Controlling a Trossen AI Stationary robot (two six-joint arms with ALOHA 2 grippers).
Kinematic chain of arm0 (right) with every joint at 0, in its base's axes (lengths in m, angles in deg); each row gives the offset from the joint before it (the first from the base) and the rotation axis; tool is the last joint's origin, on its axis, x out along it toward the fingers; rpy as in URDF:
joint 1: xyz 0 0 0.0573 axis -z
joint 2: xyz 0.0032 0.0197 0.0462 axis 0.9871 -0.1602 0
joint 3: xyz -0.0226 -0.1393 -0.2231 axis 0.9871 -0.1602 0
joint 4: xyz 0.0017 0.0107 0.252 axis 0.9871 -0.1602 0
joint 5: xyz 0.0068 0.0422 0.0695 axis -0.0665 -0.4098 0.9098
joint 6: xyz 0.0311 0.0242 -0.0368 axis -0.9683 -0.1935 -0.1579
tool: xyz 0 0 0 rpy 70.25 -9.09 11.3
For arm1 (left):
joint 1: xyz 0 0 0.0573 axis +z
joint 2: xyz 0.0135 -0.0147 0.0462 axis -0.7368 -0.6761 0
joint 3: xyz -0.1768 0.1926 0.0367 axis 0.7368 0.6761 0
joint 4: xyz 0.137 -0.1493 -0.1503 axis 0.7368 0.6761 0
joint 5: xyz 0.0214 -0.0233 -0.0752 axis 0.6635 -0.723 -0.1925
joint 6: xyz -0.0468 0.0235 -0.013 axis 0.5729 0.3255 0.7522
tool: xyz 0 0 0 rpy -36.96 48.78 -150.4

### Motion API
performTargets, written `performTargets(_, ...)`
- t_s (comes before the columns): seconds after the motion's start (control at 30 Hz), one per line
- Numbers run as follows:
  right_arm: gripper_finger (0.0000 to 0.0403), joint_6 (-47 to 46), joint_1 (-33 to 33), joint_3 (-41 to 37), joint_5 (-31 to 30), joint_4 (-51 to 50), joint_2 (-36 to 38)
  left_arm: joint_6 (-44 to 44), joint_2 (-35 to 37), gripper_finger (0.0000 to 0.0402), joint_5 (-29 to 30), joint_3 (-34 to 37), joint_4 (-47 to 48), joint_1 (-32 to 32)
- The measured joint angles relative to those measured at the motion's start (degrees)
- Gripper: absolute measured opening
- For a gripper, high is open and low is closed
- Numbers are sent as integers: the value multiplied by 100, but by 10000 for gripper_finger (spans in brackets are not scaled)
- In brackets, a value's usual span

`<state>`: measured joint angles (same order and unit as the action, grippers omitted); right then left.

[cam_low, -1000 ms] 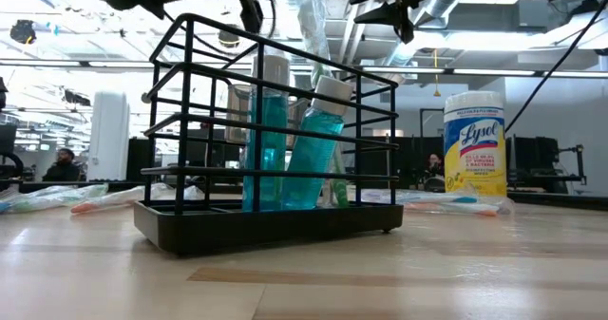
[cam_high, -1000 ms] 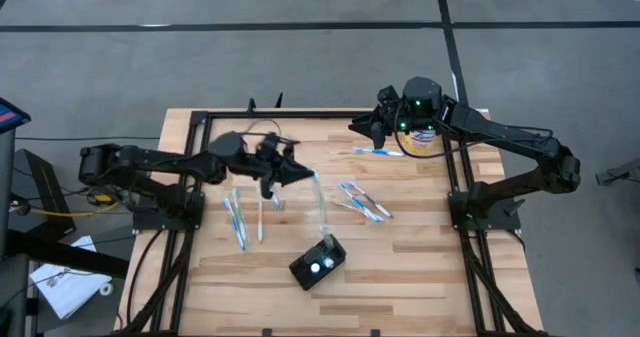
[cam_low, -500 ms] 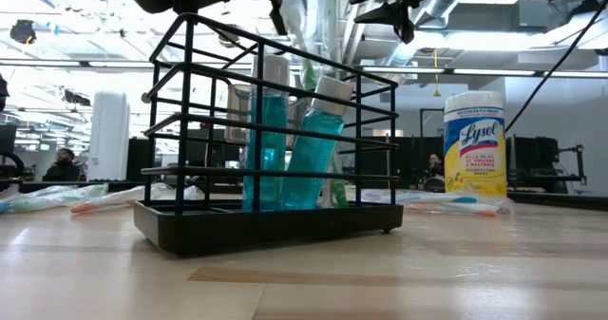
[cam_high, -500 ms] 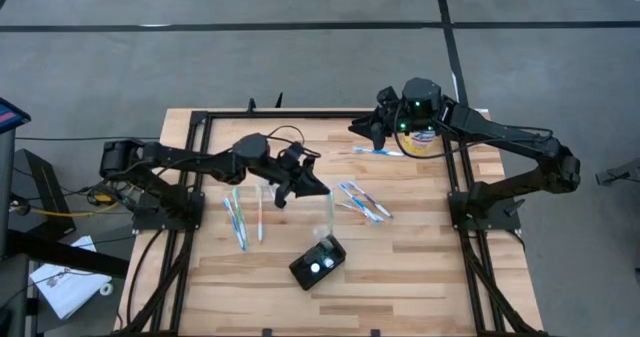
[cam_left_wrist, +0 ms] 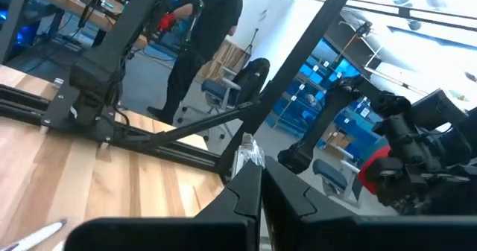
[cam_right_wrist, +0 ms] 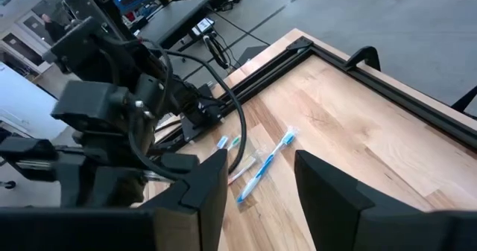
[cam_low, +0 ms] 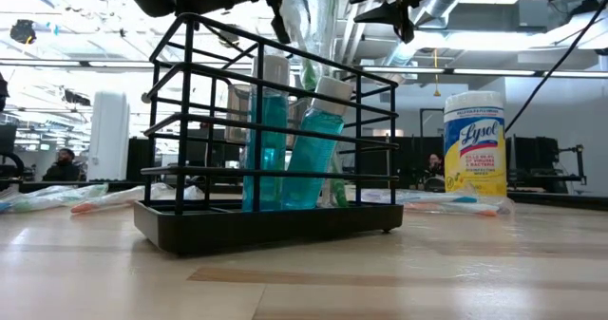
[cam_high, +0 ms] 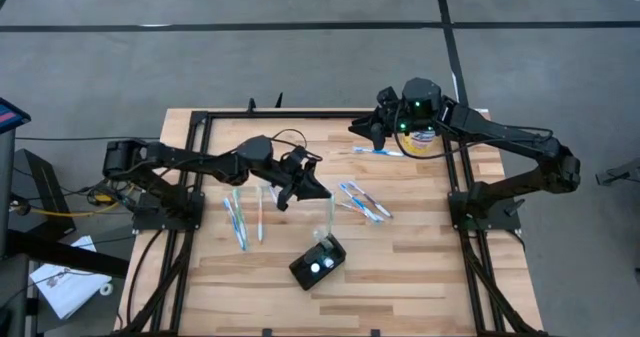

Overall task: Pick & Place toothbrushing station
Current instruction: Put the green toothbrush into the mesh organizer

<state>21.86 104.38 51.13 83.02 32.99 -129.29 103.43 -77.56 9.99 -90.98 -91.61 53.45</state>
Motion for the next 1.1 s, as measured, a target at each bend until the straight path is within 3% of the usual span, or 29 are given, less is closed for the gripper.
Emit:
performTargets(0.43, 144, 19, 0, 0, 114, 1, 0, -263, -157, 0, -21, -3, -6, -52)
performTargets(1.1, 144, 223, 0, 0, 282, -121, 0, -598, -1035, 0, -360, -4, 110, -189)
